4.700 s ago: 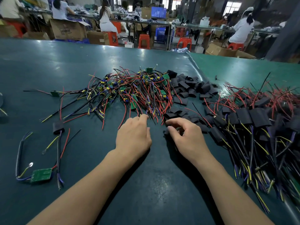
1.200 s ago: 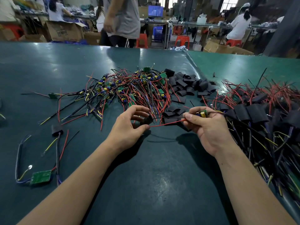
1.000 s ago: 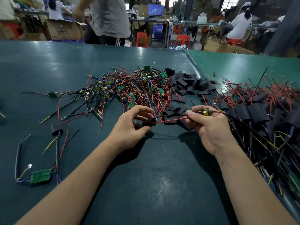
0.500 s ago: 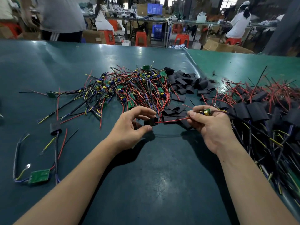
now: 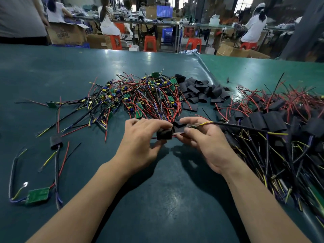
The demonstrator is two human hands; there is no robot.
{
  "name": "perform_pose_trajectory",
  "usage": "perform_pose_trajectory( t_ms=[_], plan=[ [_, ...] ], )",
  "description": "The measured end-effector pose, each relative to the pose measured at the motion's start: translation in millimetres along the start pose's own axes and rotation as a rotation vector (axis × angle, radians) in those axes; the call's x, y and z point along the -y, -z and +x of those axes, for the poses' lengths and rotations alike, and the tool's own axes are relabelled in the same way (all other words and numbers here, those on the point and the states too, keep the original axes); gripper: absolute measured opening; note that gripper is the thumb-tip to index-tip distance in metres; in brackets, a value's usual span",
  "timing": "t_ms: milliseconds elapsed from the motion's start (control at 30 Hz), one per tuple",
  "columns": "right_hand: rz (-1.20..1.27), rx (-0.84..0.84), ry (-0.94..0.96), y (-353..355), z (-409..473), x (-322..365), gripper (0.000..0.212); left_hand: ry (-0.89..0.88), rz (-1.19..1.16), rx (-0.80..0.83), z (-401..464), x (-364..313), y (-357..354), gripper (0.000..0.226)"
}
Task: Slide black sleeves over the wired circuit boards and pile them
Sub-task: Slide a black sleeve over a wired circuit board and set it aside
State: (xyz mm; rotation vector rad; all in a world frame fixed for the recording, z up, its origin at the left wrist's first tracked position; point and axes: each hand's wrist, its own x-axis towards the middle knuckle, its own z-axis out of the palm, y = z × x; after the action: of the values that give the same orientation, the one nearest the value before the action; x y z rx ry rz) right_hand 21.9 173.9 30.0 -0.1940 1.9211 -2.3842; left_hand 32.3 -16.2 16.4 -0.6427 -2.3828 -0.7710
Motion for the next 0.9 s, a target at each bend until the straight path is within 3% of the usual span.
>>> perform_pose_trajectory(
  t_ms=[267, 467, 633, 900],
  plan=[
    [-0.13, -0.143, 0.073, -7, -3, -4, 0.003, 0.021, -0.182, 0.03, -2, -3, -5, 0.047],
    [-0.111, -0.124, -0.099, -8, -3, -3, 0.02, 0.066, -0.18, -0.028, 0, -2, -6, 0.044],
    [0.013, -0.164, 0.007, -9, -3, 0, 0.006, -0.011, -0.204, -0.047, -1, -5, -5, 0.042],
    [-0.105, -0.177, 0.105, -15, -7, -4, 0.012, -0.012, -0.23, -0.053, -1, -6, -4, 0.035]
  ],
)
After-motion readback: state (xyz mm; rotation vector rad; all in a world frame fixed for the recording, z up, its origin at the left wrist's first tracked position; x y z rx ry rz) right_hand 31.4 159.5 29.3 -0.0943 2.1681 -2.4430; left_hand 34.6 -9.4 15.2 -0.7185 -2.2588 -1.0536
